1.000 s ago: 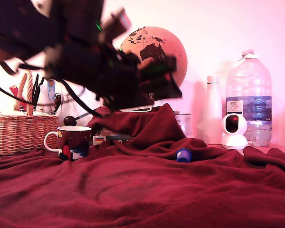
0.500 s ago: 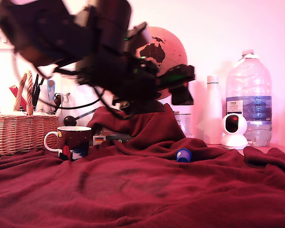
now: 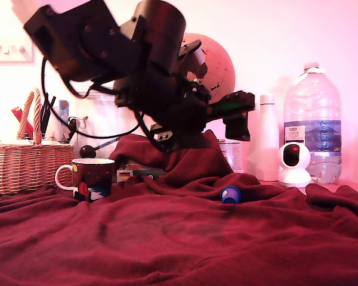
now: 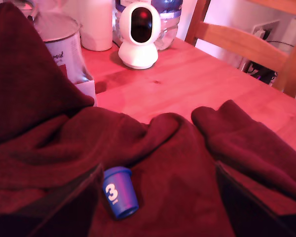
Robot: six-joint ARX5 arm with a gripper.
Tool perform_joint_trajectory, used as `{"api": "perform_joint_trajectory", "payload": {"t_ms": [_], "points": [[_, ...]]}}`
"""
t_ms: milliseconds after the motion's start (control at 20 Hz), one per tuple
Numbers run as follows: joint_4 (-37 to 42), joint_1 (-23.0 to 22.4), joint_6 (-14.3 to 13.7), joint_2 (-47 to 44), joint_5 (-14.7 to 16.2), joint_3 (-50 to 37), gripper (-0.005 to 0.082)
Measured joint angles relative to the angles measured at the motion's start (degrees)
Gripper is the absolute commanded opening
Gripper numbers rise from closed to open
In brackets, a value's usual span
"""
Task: Pick up the coffee capsules on the table and drop them inside the coffee cup
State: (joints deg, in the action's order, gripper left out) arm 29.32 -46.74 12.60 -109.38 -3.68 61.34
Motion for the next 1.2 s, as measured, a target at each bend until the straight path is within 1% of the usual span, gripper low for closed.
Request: {"api": "perform_joint_trajectory", "payload": {"t_ms": [100, 150, 200, 250, 450, 750, 900, 1100, 1200], "points": [[-1.8, 0.2, 0.6, -0.3, -0.3, 1.7, 0.0658], [-2.8, 0.6, 1.4, -0.7, -0.3, 2.7, 0.0657], [-3.7, 0.9, 1.4, -1.5, 0.2, 3.7, 0.0657], [-4.2, 1.2, 2.1, -2.4, 0.6, 4.7, 0.0657], [-8.9, 2.0, 2.3, -6.9, 2.1, 8.8, 0.0657], [-18.6, 3.0, 2.4, -13.0, 4.4, 20.8, 0.0657], [-23.6, 3.3, 3.1, -15.8, 5.9, 25.7, 0.0657], [-27.8, 3.8, 4.7, -17.4, 6.2, 27.0, 0.0649], [-28.2, 4.4, 5.7, -17.4, 7.3, 27.0, 0.0636]]}}
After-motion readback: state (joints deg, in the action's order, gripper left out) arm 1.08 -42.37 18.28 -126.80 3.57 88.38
